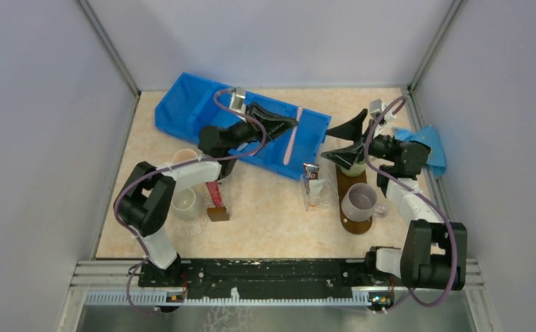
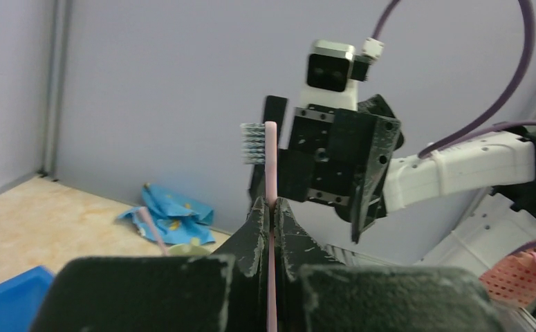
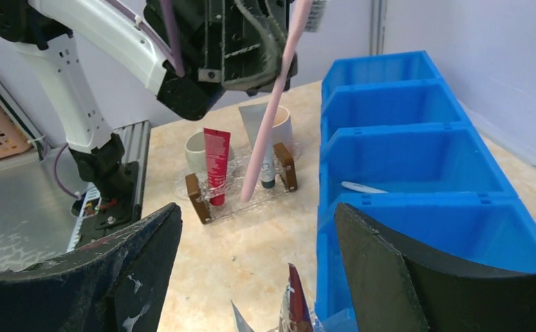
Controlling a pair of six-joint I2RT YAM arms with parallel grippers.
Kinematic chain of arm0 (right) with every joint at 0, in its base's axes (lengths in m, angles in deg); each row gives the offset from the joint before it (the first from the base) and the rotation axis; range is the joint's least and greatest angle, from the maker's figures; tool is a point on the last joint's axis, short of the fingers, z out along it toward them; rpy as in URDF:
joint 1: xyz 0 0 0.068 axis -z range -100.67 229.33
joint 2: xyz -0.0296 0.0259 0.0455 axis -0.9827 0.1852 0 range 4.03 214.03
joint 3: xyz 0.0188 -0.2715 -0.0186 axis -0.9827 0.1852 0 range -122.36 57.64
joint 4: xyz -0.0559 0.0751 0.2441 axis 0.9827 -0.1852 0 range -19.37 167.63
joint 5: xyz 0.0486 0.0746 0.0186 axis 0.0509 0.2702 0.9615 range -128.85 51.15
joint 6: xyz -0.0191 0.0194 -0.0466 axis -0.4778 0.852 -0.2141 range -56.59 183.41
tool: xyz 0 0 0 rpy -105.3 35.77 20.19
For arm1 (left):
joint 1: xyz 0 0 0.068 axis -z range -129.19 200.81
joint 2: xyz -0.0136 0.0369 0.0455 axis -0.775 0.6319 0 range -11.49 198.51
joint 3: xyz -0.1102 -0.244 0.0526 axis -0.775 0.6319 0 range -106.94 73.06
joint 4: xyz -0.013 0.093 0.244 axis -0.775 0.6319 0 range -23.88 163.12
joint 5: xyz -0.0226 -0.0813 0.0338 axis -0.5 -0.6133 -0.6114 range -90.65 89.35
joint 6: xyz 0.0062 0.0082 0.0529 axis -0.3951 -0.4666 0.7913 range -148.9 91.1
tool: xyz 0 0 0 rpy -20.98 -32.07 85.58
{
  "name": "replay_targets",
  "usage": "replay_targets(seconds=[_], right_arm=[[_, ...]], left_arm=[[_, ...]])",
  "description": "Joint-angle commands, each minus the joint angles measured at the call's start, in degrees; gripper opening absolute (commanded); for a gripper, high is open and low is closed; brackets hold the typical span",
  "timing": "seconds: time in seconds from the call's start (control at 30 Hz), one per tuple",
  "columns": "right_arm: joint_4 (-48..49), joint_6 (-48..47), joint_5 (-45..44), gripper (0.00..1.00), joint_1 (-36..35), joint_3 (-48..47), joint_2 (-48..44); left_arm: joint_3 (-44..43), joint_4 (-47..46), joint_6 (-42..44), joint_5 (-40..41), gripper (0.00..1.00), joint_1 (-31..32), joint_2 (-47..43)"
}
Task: Prepare toiletry sets of a toothbrush and toothpaste on the tray
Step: Pick up the toothbrush from the storage box, then place the toothbrush in the cup.
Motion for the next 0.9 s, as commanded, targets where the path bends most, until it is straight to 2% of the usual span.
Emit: replay_targets(seconds=[0.0,0.17,0.57,0.73,0.83,0.87], right_arm=[[3.42,-1.02,-1.84,0.81,-2.36,0.34,0.45],[-5.1,-6.54,-3.55,0.8,-3.7,0.24,0.95],[-11.69,-11.4,-3.79,0.76,-10.51,-1.08,2.95],[-15.98,-14.13,-4.52,0.68,-12.24,-2.06,3.75],[-16.75,-14.64,-4.32,0.6,-13.22,-2.55,4.11],[-16.74,-14.59,-4.07,0.54,-13.37,-2.72,4.16]], left_arm=[[-2.54,-5.39,3.36,3.52,0.0,4.92,0.55],[-2.45,-6.18,4.34,6.18,0.0,7.26,1.44],[-0.95,-10.09,5.15,10.55,0.0,9.92,2.43],[-0.67,-12.13,5.18,11.4,0.0,11.47,2.85],[-1.16,-12.07,5.22,11.55,0.0,12.14,3.56],[-1.34,-12.12,5.11,11.57,0.0,12.31,3.86]])
